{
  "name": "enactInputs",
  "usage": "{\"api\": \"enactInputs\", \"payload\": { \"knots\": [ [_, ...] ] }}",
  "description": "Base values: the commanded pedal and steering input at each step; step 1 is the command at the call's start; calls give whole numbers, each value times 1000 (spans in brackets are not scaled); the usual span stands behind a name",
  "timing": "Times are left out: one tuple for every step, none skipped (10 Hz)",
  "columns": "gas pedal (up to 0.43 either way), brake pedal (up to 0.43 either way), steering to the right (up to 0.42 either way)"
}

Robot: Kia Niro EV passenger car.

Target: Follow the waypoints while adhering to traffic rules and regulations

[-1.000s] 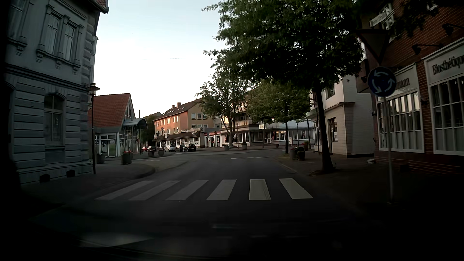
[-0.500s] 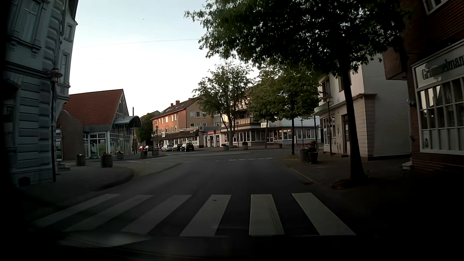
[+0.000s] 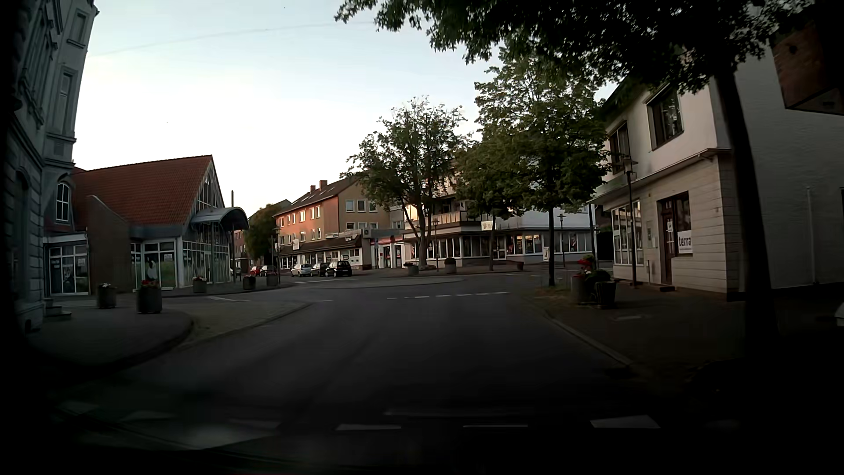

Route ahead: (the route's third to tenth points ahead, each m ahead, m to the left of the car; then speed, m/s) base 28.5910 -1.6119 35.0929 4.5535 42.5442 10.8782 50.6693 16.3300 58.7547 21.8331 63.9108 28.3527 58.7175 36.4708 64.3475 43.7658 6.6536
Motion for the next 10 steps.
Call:
{"api": "enactInputs", "payload": {
  "knots": [
    [98,6,-15],
    [79,6,-14],
    [0,6,-12],
    [0,6,-12],
    [0,6,-11],
    [0,6,-10],
    [0,6,-10],
    [0,6,-10],
    [0,6,-10],
    [0,6,-10]
  ]
}}
